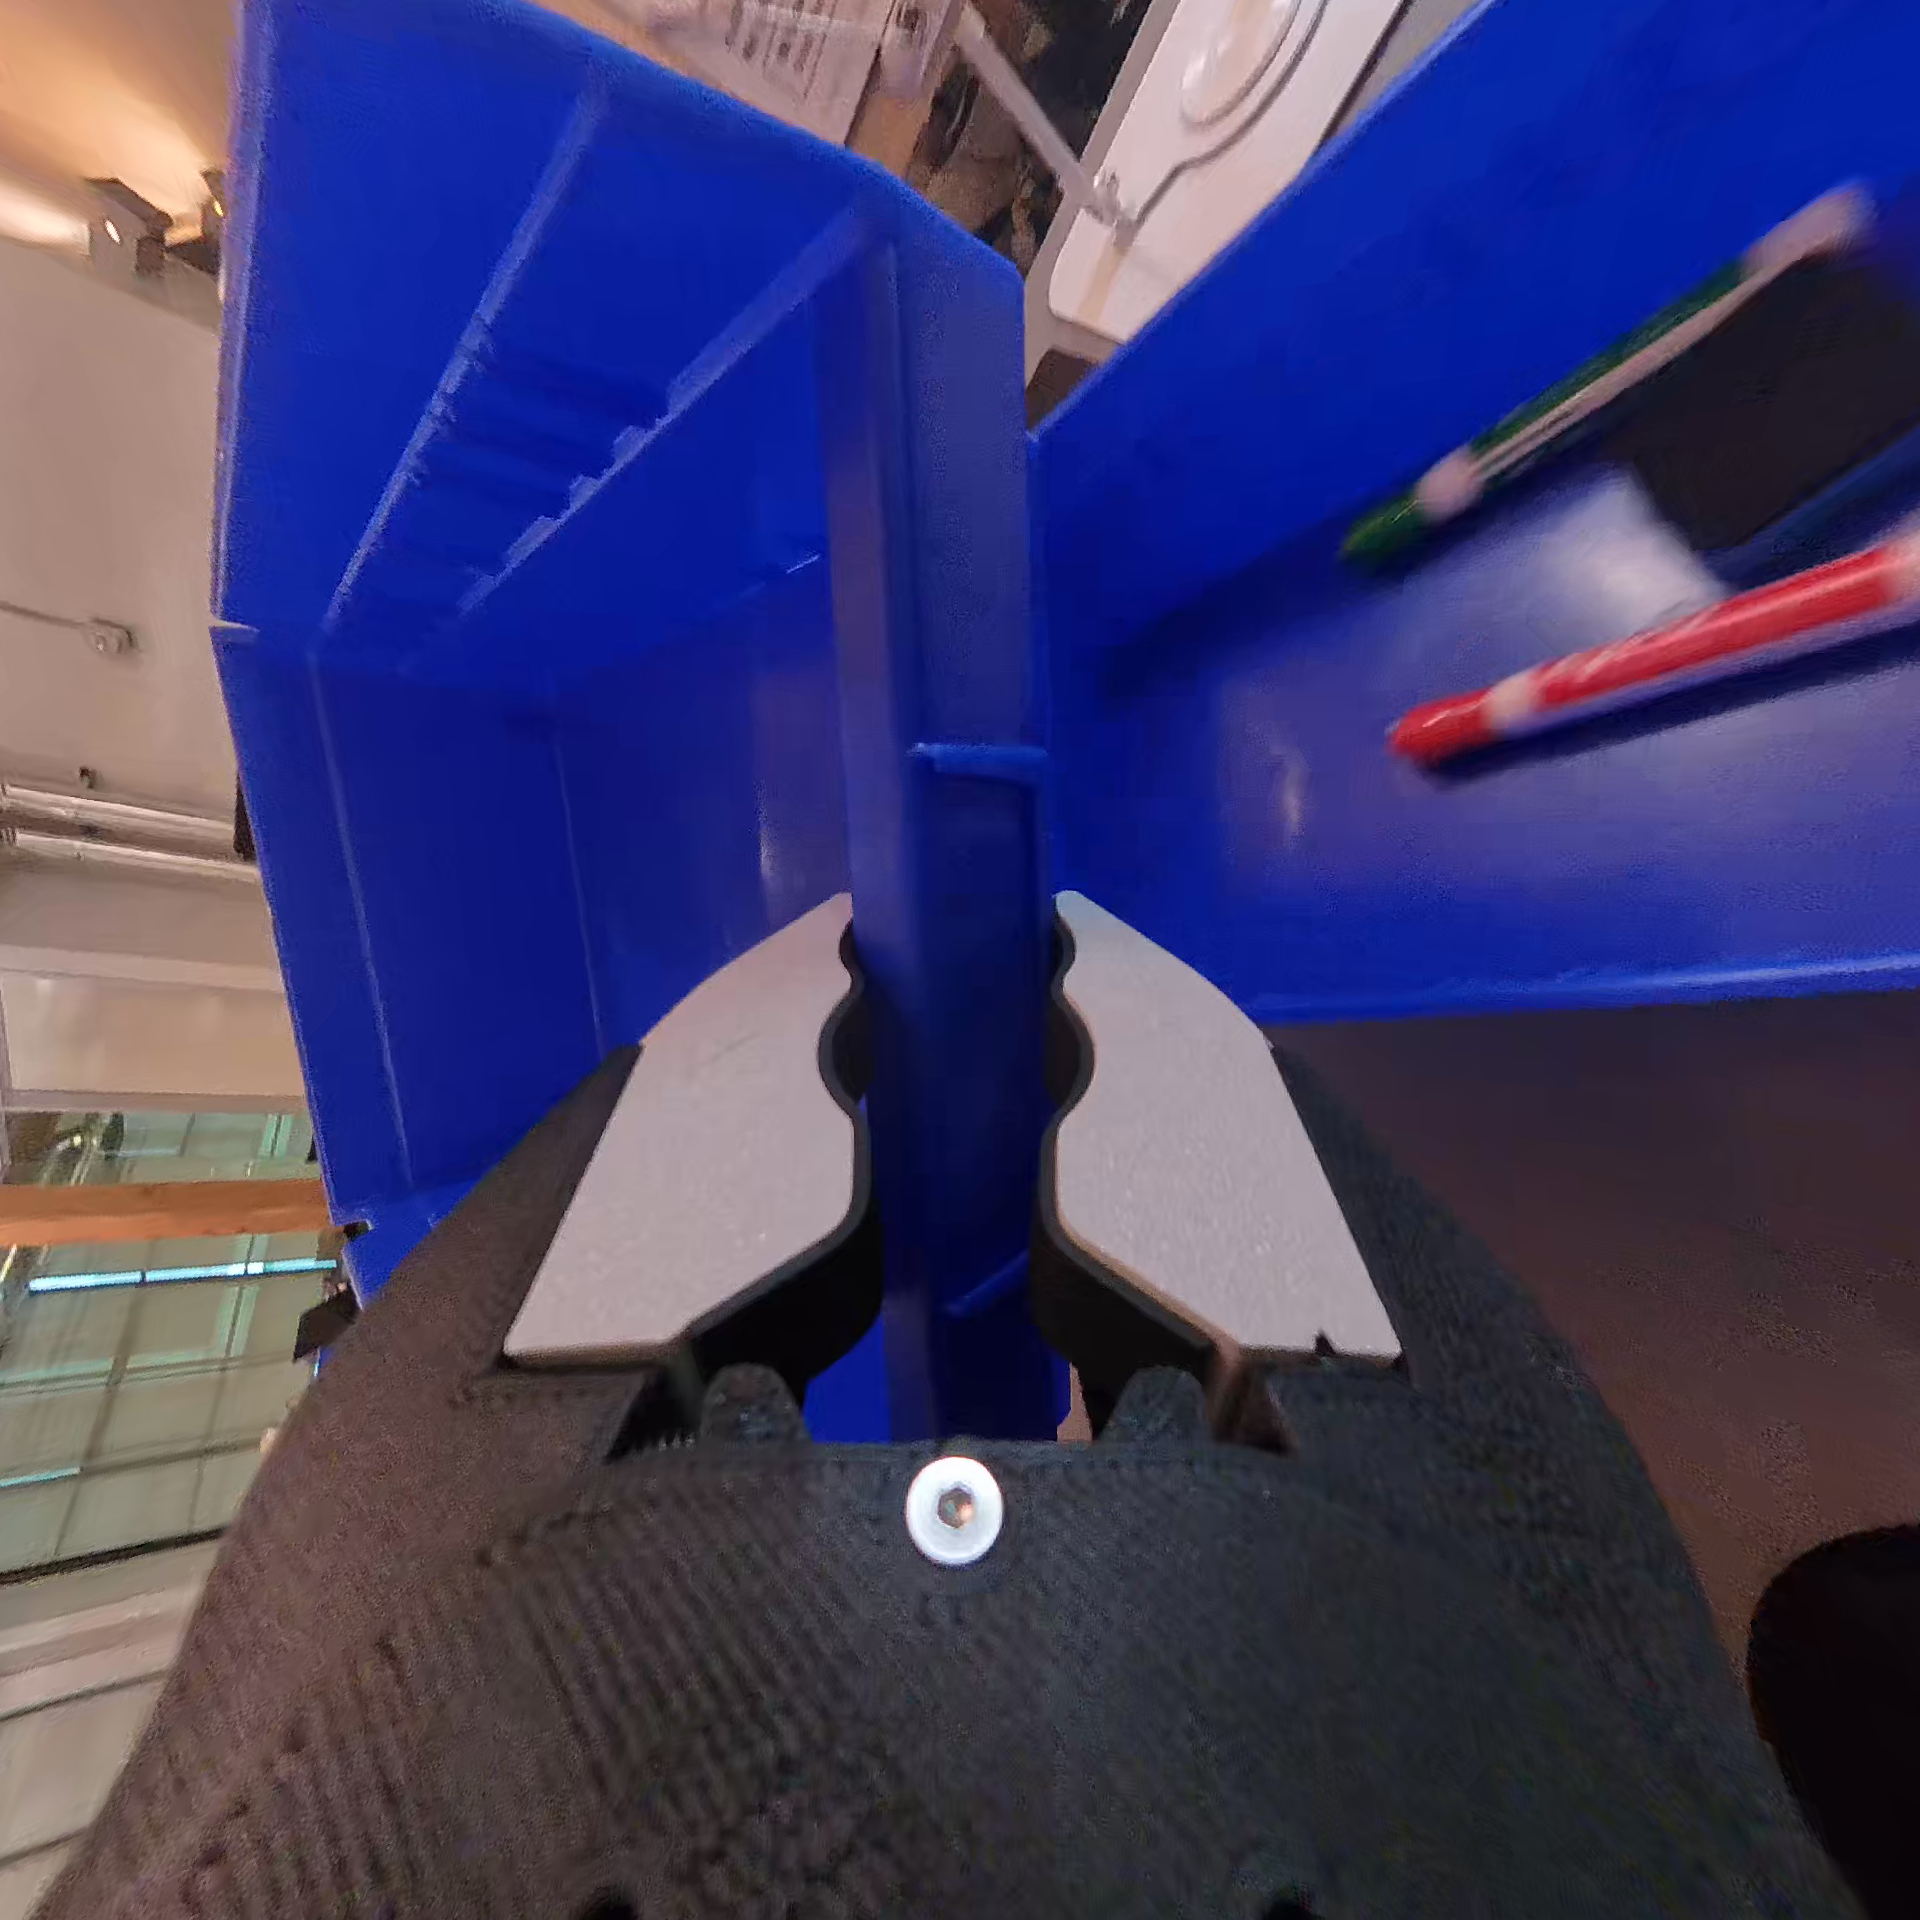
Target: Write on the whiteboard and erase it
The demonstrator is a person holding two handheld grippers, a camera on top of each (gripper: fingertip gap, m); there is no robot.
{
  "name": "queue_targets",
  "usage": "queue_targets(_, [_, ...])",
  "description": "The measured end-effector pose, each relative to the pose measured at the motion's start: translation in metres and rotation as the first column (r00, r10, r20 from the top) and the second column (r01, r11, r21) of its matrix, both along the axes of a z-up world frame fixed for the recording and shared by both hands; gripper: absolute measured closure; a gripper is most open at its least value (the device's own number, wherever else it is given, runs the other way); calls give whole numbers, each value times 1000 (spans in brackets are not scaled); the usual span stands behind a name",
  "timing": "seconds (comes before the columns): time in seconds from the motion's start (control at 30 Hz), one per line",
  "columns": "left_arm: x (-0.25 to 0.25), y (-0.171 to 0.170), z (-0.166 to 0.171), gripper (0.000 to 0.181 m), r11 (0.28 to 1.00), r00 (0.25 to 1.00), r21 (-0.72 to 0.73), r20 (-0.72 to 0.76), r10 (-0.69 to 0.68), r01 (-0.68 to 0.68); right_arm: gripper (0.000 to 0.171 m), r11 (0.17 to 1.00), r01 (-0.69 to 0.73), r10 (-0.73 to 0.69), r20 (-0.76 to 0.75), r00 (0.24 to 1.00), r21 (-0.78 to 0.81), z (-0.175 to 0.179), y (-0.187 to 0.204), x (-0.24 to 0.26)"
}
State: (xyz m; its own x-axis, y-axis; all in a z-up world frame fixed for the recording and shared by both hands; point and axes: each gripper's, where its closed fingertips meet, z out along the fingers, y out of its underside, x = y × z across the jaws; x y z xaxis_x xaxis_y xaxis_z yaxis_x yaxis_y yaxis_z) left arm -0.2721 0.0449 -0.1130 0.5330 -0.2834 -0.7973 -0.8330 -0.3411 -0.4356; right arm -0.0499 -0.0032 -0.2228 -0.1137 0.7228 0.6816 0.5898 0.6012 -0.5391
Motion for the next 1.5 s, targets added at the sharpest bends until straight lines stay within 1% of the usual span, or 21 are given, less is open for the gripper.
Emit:
queue_targets(0.13, [37, -2, -2, 150, 994, 994, 15, -18, -104, 104, 112, 980, 81, -104, -116, 988, -183, 10, 7, 12])
queue_targets(0.27, [85, -2, -8, 150, 974, 973, 10, -22, -228, 228, 110, 932, 124, -216, -245, 945, -341, 31, 15, 25])
queue_targets(0.37, [125, -1, -12, 150, 947, 946, 6, -56, -319, 320, 110, 905, 137, -297, -367, 881, -403, 62, 22, 35])
queue_targets(0.5, [180, -2, -17, 150, 902, 896, -14, -111, -430, 431, 110, 894, 155, -368, -490, 790, -421, 102, 29, 45])
queue_targets(0.6, [218, -5, -28, 151, 862, 851, -48, -140, -506, 505, 109, 873, 153, -428, -577, 696, -463, 128, 37, 59])
queue_targets(0.67, [240, -9, -37, 151, 834, 819, -71, -157, -552, 548, 118, 848, 200, -492, -591, 639, -490, 135, 50, 73])
queue_targets(0.77, [260, -10, -45, 151, 823, 806, -78, -172, -567, 562, 147, 802, 273, -578, -573, 581, -532, 133, 61, 98])
queue_targets(0.8, [265, -10, -46, 151, 814, 797, -73, -172, -580, 577, 151, 795, 300, -592, -564, 576, -528, 130, 62, 104])
queue_targets(0.87, [275, -8, -50, 151, 821, 800, -69, -193, -569, 567, 157, 784, 360, -616, -560, 553, -506, 127, 65, 115])
queue_targets(1.03, [304, -15, -59, 142, 785, 771, -51, -161, -616, 617, 164, 743, 421, -669, -557, 493, -520, 121, 69, 142])
queue_targets(1.07, [312, -21, -59, 143, 761, 750, -43, -138, -647, 648, 164, 734, 428, -679, -557, 479, -527, 119, 70, 147])
queue_targets(1.1, [320, -29, -56, 149, 735, 727, -30, -127, -675, 677, 166, 726, 432, -688, -561, 461, -535, 119, 70, 153])
queue_targets(1.17, [336, -50, -46, 157, 656, 653, 8, -109, -750, 755, 167, 702, 457, -711, -567, 415, -546, 119, 72, 169])
queue_targets(1.23, [345, -70, -40, 152, 588, 588, 10, -25, -809, 809, 169, 672, 502, -737, -561, 377, -544, 115, 73, 191])
queue_targets(1.27, [346, -81, -37, 146, 547, 545, 8, 76, -835, 837, 169, 652, 481, -756, -553, 351, -586, 111, 72, 202])
queue_targets(1.3, [347, -93, -33, 146, 502, 488, 3, 231, -842, 865, 169, 631, 463, -774, -544, 323, -623, 107, 70, 213])
queue_targets(1.33, [343, -102, -30, 145, 470, 437, -19, 404, -804, 882, 169, 615, 457, -786, -542, 296, -642, 103, 68, 226])
queue_targets(1.37, [335, -102, -25, 141, 469, 417, -39, 528, -740, 882, 169, 600, 462, -796, -542, 267, -653, 100, 65, 239])
queue_targets(1.4, [323, -92, -23, 141, 499, 437, -62, 583, -685, 864, 169, 581, 470, -809, -537, 240, -665, 96, 62, 253])
queue_targets(1.43, [306, -74, -25, 136, 556, 494, -89, 588, -641, 827, 169, 562, 483, -819, -534, 209, -672, 93, 59, 266])
queue_targets(1.5, [268, -33, -30, 139, 686, 617, -102, 546, -567, 720, 169, 515, 520, -840, -522, 147, -682, 87, 56, 295])
